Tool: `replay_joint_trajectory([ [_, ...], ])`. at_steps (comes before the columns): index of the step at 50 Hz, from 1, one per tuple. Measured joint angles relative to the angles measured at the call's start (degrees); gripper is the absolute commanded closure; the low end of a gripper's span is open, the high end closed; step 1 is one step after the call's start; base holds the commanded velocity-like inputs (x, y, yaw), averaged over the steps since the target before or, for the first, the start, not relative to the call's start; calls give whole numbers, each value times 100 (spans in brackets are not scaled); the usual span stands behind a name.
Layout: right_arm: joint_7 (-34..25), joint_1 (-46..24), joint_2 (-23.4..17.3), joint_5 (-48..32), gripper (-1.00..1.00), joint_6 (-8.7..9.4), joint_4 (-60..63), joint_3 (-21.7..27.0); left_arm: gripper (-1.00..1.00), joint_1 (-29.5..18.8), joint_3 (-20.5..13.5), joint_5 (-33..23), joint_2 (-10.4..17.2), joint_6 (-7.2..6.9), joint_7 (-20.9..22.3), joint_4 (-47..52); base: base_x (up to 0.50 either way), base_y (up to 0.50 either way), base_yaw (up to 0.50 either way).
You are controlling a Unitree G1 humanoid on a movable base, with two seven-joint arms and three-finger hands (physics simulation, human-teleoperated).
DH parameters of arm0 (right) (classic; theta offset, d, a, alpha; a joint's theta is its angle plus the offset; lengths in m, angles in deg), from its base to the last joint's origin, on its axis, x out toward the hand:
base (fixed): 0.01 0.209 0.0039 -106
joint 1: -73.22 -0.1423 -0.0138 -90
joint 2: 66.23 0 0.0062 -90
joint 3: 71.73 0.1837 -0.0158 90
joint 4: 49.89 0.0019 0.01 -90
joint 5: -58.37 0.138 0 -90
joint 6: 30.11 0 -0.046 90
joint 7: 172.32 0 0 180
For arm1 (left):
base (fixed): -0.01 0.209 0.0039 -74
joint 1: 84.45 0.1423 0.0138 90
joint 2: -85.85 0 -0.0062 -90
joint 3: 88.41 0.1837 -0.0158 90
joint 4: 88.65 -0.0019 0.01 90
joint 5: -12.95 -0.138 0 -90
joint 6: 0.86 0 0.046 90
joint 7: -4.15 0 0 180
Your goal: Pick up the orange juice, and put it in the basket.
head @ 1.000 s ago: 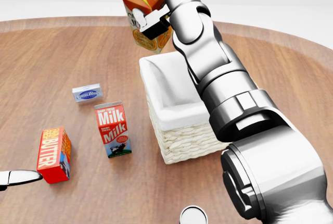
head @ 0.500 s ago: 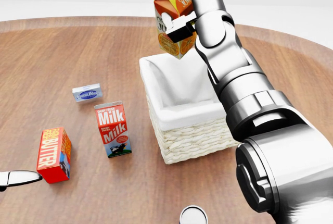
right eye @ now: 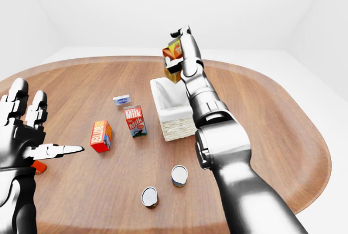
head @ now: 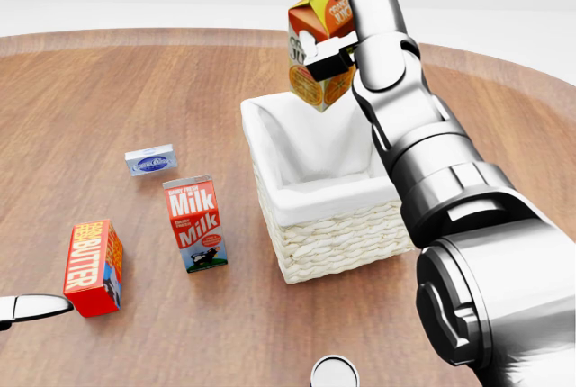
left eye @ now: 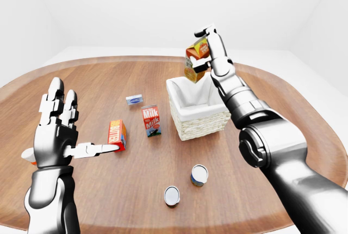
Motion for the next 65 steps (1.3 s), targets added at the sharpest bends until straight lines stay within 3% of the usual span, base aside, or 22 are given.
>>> replay_joint_trajectory([
  [65, 655, 573, 176, -503, 100, 0, -217, 340, -100, -12, 19, 17, 11, 0, -7, -45, 0, 0, 0],
])
